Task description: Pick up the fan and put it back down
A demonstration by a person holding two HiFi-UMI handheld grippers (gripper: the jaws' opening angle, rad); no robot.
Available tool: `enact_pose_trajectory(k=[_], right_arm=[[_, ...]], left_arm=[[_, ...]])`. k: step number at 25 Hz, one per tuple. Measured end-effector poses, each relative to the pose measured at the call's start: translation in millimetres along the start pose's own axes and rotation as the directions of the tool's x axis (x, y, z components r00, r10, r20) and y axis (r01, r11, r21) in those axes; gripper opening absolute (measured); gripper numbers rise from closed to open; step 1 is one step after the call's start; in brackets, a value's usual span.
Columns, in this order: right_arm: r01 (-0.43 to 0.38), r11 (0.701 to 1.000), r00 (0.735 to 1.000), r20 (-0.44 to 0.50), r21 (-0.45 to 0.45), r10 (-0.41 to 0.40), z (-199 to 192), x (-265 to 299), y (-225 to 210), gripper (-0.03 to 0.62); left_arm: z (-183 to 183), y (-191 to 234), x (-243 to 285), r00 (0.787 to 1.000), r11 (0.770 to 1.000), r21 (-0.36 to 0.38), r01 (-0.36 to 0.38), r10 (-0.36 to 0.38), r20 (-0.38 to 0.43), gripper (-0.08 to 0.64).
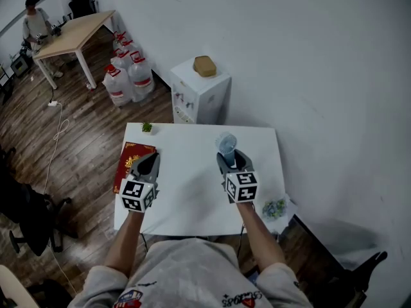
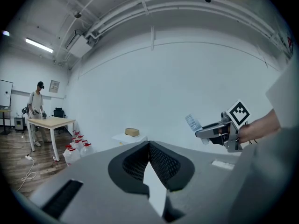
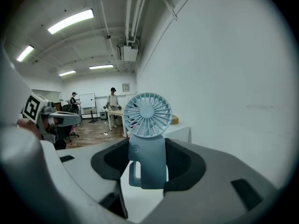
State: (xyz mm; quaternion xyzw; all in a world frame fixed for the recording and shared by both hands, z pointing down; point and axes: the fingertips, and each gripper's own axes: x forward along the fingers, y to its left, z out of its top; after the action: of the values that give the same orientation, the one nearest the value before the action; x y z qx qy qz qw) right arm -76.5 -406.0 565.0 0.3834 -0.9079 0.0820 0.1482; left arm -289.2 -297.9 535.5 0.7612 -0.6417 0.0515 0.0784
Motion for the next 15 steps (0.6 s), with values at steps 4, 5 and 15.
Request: enact_pose_trajectory(k=[4, 5, 15], right_arm=[[-0.014, 0.999, 0.996, 0.089, -0.038, 0.018, 39, -23, 15, 0.219], [-0.018, 0.999, 0.995, 0.102, -0.042, 0.022, 45, -27, 19, 0.219], [-0.015, 0.999, 0.993, 0.114, -0.033, 0.019, 51, -39, 24, 0.219]], left_arm=[[10, -7, 4, 1.000, 1.000, 0.008, 0.018, -0.018, 0.019, 0.005], [11, -8, 4, 1.000, 1.000, 0.009, 0.022, -0.022, 0.021, 0.005], [15, -13, 0, 0.999, 0.999, 0.010, 0.035, -0.036, 0.019, 0.005]])
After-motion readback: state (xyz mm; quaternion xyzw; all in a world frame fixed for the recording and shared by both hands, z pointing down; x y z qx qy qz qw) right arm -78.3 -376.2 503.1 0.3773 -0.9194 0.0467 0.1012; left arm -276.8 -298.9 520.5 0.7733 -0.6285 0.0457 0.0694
